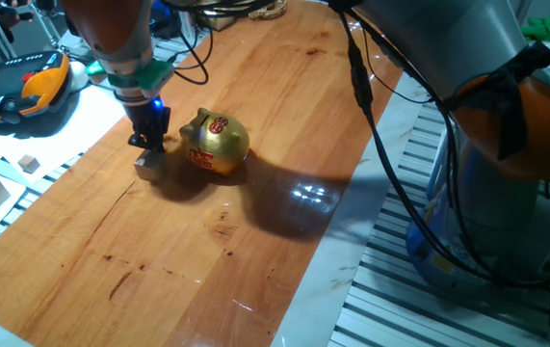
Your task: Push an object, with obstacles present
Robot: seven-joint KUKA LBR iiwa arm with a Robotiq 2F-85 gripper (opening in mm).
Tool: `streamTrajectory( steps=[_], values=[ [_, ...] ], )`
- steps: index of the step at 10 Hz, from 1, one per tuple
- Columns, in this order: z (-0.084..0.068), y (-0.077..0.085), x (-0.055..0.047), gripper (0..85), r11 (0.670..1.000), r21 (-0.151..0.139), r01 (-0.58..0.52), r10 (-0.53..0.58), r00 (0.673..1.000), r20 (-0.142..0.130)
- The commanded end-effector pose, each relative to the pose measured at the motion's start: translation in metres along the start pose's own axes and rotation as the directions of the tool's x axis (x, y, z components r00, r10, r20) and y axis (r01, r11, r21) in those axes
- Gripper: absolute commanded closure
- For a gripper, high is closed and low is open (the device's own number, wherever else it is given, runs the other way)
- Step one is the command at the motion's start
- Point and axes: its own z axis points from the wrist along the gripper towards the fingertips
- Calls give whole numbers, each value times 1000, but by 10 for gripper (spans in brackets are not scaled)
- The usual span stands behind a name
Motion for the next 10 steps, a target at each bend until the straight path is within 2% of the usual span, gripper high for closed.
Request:
streamTrajectory(
  steps=[1,4,7,10],
  values=[
    [0,1,0,850,1000,0,-1,1,1000,0],
    [-2,9,0,850,1000,3,-15,15,1000,0],
    [0,21,4,850,999,5,-35,35,999,4],
    [-4,21,2,850,999,2,-35,35,999,6]
  ],
)
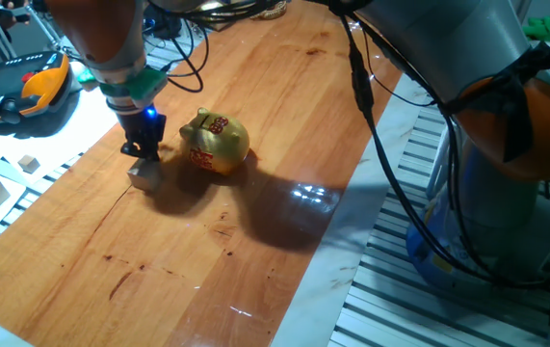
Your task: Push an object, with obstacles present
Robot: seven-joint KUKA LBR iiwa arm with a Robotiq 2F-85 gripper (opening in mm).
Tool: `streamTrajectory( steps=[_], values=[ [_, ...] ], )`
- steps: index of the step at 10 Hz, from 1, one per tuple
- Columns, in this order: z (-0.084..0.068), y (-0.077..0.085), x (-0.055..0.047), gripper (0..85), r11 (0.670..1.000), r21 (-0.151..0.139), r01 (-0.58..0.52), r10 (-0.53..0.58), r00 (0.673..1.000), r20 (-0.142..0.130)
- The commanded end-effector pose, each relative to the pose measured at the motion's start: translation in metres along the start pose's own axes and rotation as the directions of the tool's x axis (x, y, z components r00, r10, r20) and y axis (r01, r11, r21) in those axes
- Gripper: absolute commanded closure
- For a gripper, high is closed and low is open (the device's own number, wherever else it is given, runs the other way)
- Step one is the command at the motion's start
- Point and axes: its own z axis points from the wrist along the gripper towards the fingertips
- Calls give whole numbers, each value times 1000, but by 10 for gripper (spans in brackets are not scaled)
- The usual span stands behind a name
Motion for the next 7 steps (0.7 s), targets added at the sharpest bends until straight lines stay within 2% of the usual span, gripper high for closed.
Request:
streamTrajectory(
  steps=[1,2,4,5,7],
  values=[
    [-5,-5,-4,850,1000,-7,7,-7,1000,0],
    [-15,-13,-14,850,1000,-8,16,-16,1000,-10],
    [-28,-10,-28,850,1000,11,-3,3,1000,-7],
    [-31,-3,-31,850,1000,13,-23,23,1000,1],
    [-27,10,-33,850,999,13,-52,52,998,38]
  ],
)
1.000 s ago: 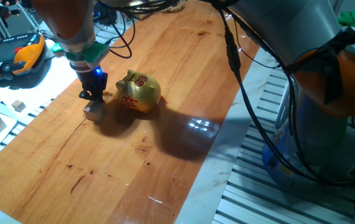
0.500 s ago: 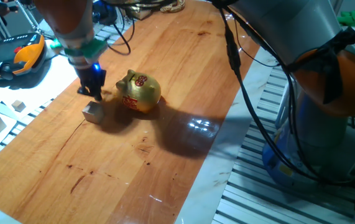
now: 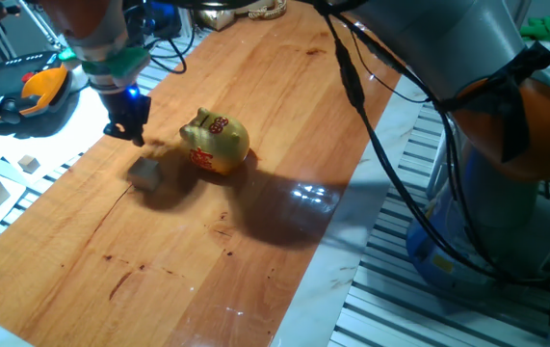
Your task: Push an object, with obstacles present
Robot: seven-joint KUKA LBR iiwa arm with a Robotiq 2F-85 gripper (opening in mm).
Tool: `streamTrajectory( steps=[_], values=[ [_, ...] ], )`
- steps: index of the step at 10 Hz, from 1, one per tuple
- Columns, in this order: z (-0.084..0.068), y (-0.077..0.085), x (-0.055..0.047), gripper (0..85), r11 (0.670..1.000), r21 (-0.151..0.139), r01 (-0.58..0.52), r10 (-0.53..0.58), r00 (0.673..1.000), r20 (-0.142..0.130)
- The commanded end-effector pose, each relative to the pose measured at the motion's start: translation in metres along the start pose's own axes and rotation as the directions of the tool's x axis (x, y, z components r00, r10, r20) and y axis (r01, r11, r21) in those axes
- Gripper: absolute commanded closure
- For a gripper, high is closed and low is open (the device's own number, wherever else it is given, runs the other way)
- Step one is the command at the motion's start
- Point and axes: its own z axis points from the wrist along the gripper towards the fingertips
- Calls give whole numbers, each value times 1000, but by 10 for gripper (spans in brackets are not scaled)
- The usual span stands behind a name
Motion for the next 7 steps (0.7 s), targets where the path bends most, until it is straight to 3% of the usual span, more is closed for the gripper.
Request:
streamTrajectory(
  steps=[1,7],
  values=[
    [5,1,-1,850,1000,-2,-2,2,1000,6],
    [14,8,-8,850,999,-10,-42,43,996,81]
  ],
)
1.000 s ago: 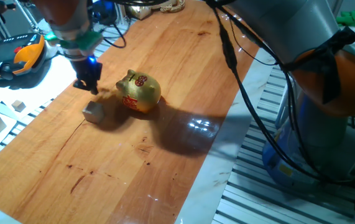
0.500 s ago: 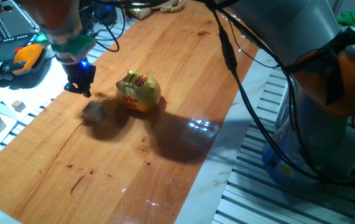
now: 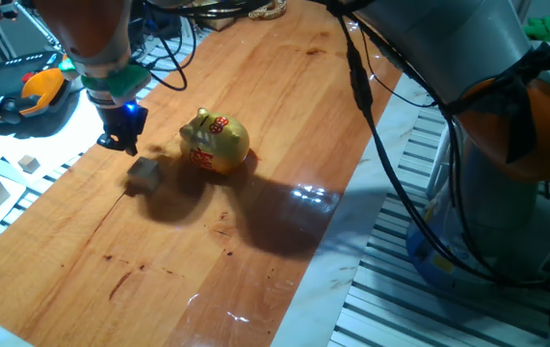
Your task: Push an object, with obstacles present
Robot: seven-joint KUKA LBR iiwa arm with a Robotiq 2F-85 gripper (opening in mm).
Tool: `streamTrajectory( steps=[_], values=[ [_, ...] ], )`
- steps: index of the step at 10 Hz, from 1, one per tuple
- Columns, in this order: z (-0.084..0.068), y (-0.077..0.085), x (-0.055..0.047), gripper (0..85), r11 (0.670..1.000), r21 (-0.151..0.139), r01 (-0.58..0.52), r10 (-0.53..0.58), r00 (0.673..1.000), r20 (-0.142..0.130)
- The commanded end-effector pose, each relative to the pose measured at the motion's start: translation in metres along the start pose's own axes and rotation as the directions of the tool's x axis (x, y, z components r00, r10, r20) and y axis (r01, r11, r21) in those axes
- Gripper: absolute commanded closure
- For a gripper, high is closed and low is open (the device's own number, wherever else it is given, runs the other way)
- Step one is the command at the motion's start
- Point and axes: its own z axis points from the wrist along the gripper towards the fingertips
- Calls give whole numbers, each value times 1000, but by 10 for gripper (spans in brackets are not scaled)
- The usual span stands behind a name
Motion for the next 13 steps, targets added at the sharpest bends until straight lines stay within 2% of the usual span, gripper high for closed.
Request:
streamTrajectory(
  steps=[1,3,6,9,11,13],
  values=[
    [2,2,-1,850,1000,-1,-5,5,1000,9],
    [5,5,-2,850,1000,-1,-10,10,1000,9],
    [10,13,-2,850,1000,-1,-13,13,999,-43],
    [15,20,6,850,1000,1,-12,12,999,-51],
    [11,22,10,850,1000,12,-6,6,998,-62],
    [3,17,14,850,1000,18,12,-11,997,-73]
  ],
)
